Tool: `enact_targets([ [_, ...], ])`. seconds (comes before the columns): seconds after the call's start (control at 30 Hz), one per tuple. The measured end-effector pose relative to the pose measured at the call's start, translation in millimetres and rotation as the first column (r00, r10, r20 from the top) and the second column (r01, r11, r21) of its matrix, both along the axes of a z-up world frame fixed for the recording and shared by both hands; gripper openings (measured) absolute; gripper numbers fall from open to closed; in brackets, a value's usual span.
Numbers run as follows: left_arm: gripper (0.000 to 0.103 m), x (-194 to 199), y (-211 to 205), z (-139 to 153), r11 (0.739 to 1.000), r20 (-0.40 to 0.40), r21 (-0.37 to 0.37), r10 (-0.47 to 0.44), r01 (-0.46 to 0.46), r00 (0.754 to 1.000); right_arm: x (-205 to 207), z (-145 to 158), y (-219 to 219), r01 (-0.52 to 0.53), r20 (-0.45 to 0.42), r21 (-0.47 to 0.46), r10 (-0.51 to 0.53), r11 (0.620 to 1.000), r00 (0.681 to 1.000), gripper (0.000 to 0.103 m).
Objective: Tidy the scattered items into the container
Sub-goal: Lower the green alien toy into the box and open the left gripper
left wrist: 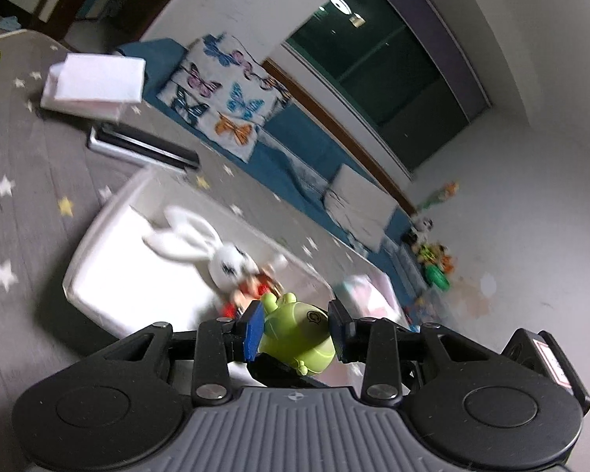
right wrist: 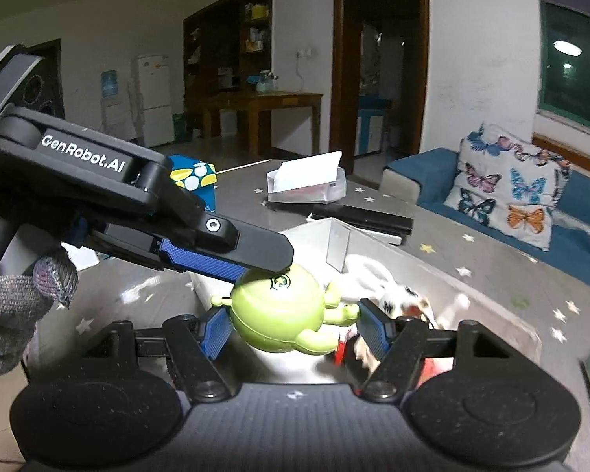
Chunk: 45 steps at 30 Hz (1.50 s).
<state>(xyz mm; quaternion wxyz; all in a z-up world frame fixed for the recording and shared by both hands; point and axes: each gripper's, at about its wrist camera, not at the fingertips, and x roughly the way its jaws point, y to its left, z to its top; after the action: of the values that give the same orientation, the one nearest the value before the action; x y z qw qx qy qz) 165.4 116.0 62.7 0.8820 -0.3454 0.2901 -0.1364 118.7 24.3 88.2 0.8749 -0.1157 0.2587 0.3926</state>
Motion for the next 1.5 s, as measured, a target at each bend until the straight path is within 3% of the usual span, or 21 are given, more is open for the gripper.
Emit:
enact_targets([
  [0.3,0.038,46,25,-29,0.997,-0.076,-0.019,0.068,-0.069,0.995,68,-24,29,-0.059,-0.119,-0.042,0.054,0.997,0.991,0.069],
  [0.57,0.038,64,28,-50,0.996,-0.132,-0.016,0.08,-0.083,0.988,95,-43,40,-0.098,-0.198,-0.121,0.073,0.988,0.978,0.069],
  [1.1,0.038,77,10,-57,0.986,-0.161,0.146,0.099,-0.076,0.982,110,-61,64,-0.164,-0.239,-0.282,0.096,0.945,0.966,0.069],
  [1.5,0.038,78,9,-59,0.987,-0.164,0.147,0.091,-0.067,0.982,112,-68,68,-0.172,-0.248,-0.32,0.093,0.932,0.964,0.07],
])
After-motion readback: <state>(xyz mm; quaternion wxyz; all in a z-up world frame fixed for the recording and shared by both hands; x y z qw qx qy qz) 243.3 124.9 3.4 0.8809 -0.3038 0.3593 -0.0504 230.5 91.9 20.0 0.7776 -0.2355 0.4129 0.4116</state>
